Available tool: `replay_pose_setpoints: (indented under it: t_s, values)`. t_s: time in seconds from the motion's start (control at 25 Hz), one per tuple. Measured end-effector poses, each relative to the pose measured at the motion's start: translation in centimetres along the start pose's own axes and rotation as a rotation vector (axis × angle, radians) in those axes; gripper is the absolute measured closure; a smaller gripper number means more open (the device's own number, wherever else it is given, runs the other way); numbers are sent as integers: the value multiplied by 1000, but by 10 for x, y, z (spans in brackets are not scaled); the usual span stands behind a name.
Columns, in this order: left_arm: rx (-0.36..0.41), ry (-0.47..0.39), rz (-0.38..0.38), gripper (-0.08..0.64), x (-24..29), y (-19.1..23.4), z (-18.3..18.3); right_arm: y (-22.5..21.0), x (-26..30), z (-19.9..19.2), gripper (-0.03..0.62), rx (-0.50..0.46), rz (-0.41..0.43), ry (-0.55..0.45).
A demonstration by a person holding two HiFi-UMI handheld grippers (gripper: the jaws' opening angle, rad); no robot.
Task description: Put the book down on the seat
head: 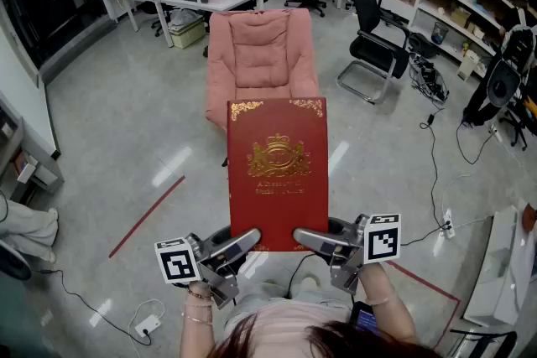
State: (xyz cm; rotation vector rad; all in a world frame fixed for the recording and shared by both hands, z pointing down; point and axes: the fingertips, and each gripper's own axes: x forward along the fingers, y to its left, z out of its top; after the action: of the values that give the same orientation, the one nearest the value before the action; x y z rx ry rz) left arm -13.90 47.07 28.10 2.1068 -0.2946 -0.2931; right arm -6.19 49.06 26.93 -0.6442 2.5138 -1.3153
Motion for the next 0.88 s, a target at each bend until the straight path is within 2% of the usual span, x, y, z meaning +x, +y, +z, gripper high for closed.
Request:
replay_pose_setpoints:
  t_s: [0.28, 0.88]
  values:
    - [-35, 3, -17, 298, -35, 11, 8, 5, 33, -18, 328, 4, -28, -8]
    - [-88, 26, -24, 298, -63, 27, 13, 2, 61, -34, 328, 35, -69, -44]
